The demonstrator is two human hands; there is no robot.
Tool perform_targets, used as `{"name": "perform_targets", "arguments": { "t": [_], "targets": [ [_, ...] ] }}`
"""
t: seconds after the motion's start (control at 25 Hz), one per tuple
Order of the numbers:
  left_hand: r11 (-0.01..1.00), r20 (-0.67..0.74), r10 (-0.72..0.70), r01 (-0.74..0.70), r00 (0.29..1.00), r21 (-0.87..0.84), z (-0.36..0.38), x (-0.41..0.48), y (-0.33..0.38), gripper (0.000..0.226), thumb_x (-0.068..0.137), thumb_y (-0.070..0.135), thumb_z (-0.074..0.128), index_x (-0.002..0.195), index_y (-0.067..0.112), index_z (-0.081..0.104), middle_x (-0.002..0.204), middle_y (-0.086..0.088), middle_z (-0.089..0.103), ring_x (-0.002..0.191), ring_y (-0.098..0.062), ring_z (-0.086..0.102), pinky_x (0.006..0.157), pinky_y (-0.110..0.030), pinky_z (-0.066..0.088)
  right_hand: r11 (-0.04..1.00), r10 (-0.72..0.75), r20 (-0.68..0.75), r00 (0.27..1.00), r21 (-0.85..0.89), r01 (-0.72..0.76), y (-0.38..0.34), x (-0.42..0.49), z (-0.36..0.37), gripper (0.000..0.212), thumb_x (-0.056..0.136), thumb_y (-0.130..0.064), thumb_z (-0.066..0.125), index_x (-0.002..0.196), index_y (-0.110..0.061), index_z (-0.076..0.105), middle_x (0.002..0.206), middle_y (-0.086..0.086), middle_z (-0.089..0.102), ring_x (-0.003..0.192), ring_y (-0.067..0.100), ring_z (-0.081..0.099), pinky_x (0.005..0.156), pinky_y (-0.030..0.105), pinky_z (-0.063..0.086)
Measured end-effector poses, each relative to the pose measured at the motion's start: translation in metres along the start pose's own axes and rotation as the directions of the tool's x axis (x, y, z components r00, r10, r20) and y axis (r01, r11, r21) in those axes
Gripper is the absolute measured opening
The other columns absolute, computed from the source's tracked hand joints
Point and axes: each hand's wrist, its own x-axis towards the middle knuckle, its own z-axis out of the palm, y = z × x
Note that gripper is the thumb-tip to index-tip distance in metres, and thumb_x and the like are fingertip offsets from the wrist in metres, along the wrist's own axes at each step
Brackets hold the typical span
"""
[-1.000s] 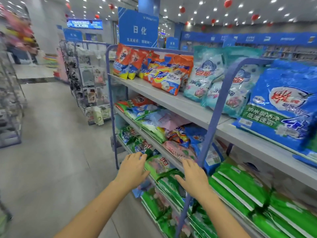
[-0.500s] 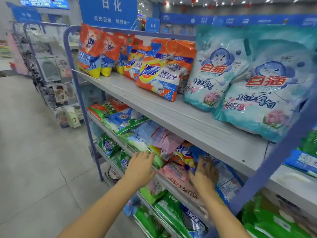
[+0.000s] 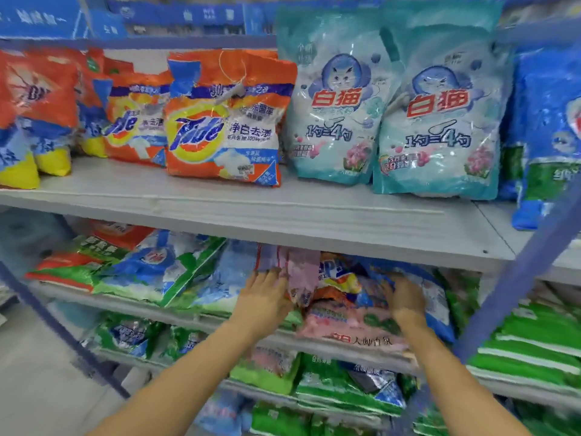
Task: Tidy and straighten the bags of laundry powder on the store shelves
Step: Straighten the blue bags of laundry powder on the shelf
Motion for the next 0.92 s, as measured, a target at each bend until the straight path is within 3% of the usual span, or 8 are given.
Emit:
{"name": "perform_targets", "arguments": {
  "t": [0.12, 0.24, 0.36, 0.48, 0.56, 0.68, 0.8, 0.92],
  "targets": [
    [0.995, 0.037, 0.085, -0.083, 0.996, -0.063, -0.001, -0.004, -0.011, 0.048, 0.067, 0.041, 0.064, 0.103, 0.01, 0.068, 0.093, -0.007, 0.068, 0.082, -0.026, 0.067, 0.077, -0.036, 0.054, 0.959, 0.126, -0.147, 0.981, 0.271, -0.083, -0.005, -0.009, -0.024, 0.028, 0.095, -0.009, 0.047, 0.078, 0.009, 0.06, 0.089, 0.037, 0.061, 0.087, 0.045, 0.059, 0.067, 0.04, 0.037],
    [0.973, 0.109, 0.137, -0.113, 0.985, -0.199, -0.004, -0.006, -0.008, 0.054, 0.088, 0.035, 0.055, 0.136, 0.012, 0.042, 0.131, -0.009, 0.049, 0.122, -0.028, 0.045, 0.107, -0.039, 0.029, 0.908, 0.098, -0.318, 0.943, 0.417, 0.046, -0.017, -0.036, -0.044, 0.038, 0.094, 0.0, 0.048, 0.056, -0.002, 0.049, 0.056, 0.019, 0.05, 0.059, 0.032, 0.05, 0.058, 0.035, 0.031],
    [0.906, 0.129, 0.111, -0.046, 0.985, -0.421, -0.007, -0.003, -0.001, 0.058, 0.092, 0.038, 0.049, 0.143, 0.018, 0.029, 0.144, -0.003, 0.037, 0.131, -0.02, 0.035, 0.111, -0.031, 0.022, 0.856, 0.089, -0.326, 0.941, 0.509, 0.096, -0.015, -0.067, -0.056, 0.043, 0.096, -0.003, 0.043, 0.057, -0.018, 0.035, 0.051, -0.001, 0.031, 0.046, 0.005, 0.029, 0.049, 0.027, 0.019],
    [0.529, 0.237, 0.048, 0.177, 0.97, -0.83, -0.018, 0.002, 0.018, 0.054, 0.092, 0.028, 0.056, 0.14, 0.016, 0.035, 0.141, -0.003, 0.044, 0.126, -0.017, 0.043, 0.106, -0.03, 0.033, 0.773, 0.207, -0.368, 0.907, 0.63, 0.079, -0.008, -0.09, -0.064, 0.035, 0.097, -0.003, 0.041, 0.063, -0.013, 0.041, 0.056, 0.002, 0.031, 0.046, 0.001, 0.033, 0.051, 0.027, 0.021],
    [0.315, 0.308, 0.065, 0.273, 0.949, -0.909, -0.023, 0.004, 0.03, 0.049, 0.091, 0.022, 0.057, 0.136, 0.017, 0.039, 0.135, -0.005, 0.05, 0.116, -0.013, 0.048, 0.098, -0.025, 0.039, 0.735, 0.258, -0.36, 0.896, 0.675, 0.06, -0.01, -0.103, -0.071, 0.023, 0.097, -0.004, 0.041, 0.08, -0.002, 0.055, 0.065, 0.01, 0.044, 0.061, 0.008, 0.042, 0.051, 0.021, 0.031],
    [0.212, 0.343, 0.149, 0.309, 0.928, -0.927, -0.028, 0.005, 0.042, 0.053, 0.089, 0.019, 0.059, 0.137, 0.021, 0.036, 0.132, 0.0, 0.05, 0.115, -0.014, 0.05, 0.1, -0.027, 0.041, 0.706, 0.219, -0.345, 0.913, 0.701, 0.096, -0.027, -0.12, -0.086, 0.02, 0.097, -0.006, 0.042, 0.094, -0.002, 0.061, 0.074, 0.03, 0.054, 0.064, 0.039, 0.047, 0.062, 0.04, 0.048],
    [0.146, 0.329, 0.196, 0.304, 0.924, -0.941, -0.033, -0.001, 0.047, 0.053, 0.083, 0.016, 0.067, 0.127, 0.025, 0.039, 0.119, 0.007, 0.054, 0.112, -0.011, 0.054, 0.09, -0.016, 0.045, 0.671, 0.171, -0.361, 0.917, 0.724, 0.16, -0.059, -0.135, -0.108, 0.03, 0.097, -0.007, 0.041, 0.072, -0.007, 0.057, 0.051, 0.008, 0.051, 0.043, 0.015, 0.045, 0.048, 0.033, 0.038],
    [0.0, 0.314, 0.239, 0.324, 0.919, -0.946, -0.047, -0.014, 0.049, 0.04, 0.081, 0.008, 0.068, 0.109, 0.027, 0.048, 0.107, 0.014, 0.057, 0.09, 0.008, 0.058, 0.066, -0.005, 0.047, 0.565, 0.146, -0.275, 0.95, 0.811, 0.148, -0.09, -0.148, -0.13, 0.029, 0.098, -0.013, 0.041, 0.08, -0.005, 0.062, 0.059, -0.005, 0.066, 0.053, 0.009, 0.062, 0.052, 0.027, 0.05]
  ]
}}
